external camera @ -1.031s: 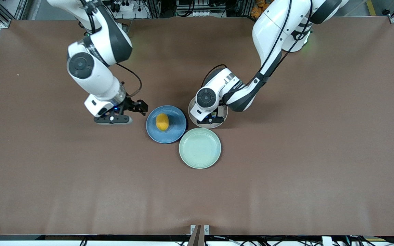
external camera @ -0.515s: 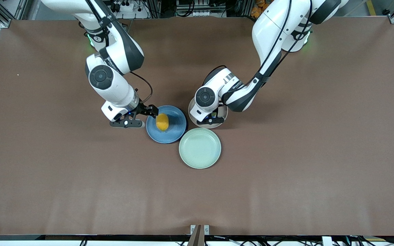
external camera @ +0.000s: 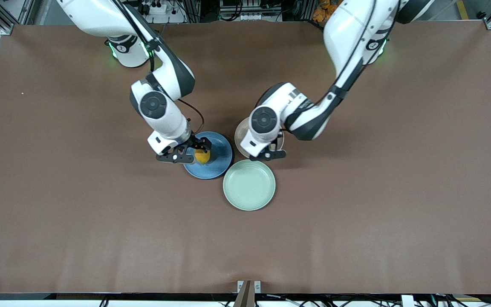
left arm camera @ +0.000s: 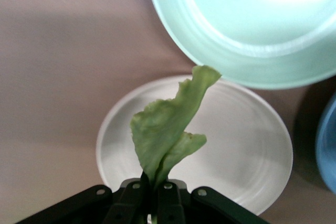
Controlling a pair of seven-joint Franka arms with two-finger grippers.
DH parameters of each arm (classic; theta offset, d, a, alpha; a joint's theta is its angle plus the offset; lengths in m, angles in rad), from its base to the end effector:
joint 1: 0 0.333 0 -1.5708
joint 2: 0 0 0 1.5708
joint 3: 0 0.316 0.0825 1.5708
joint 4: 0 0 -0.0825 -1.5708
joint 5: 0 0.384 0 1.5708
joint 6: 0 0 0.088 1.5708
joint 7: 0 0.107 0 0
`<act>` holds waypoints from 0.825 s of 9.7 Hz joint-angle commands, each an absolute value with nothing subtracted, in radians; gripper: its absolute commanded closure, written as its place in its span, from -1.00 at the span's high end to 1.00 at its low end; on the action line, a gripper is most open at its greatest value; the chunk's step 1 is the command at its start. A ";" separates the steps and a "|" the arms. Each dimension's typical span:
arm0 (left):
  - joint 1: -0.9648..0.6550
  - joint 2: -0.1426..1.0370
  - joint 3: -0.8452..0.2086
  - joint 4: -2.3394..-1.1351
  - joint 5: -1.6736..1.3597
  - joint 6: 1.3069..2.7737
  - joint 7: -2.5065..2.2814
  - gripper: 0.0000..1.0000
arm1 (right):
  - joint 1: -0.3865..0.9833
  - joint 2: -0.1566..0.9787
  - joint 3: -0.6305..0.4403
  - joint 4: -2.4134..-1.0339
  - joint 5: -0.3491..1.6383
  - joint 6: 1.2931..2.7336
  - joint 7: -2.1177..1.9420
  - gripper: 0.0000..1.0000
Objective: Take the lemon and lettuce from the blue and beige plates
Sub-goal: 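Grasp the lettuce with the left gripper while the right gripper descends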
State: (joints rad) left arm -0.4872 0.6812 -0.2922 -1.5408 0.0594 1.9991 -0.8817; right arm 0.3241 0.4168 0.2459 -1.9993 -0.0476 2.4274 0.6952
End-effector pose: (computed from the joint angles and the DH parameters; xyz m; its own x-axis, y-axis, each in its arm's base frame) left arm 0.5071 -0.4571 0.2508 0.9666 0.1204 -0.2262 0.1086 -0.9920 -0.0640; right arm 0.5163 0.3249 0.2572 0.9937 -0.1100 -0.0232 -0.1113 -0.9915 -0.0674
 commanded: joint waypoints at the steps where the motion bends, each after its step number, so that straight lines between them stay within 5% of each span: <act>1: -0.408 0.632 -0.296 -1.555 0.100 1.980 -0.864 -1.00 | 0.340 0.440 0.249 -1.994 -0.089 2.442 0.752 1.00; 8: -0.192 0.598 -0.296 -1.554 0.247 1.944 -0.717 -1.00 | 0.361 0.495 0.242 -1.994 -0.126 2.482 0.772 1.00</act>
State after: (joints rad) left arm -0.2072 0.6216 -0.2885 -1.5408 0.2207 1.9576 -0.7387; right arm 0.3624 0.4726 0.2441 -1.9997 -0.0832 2.4586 0.7381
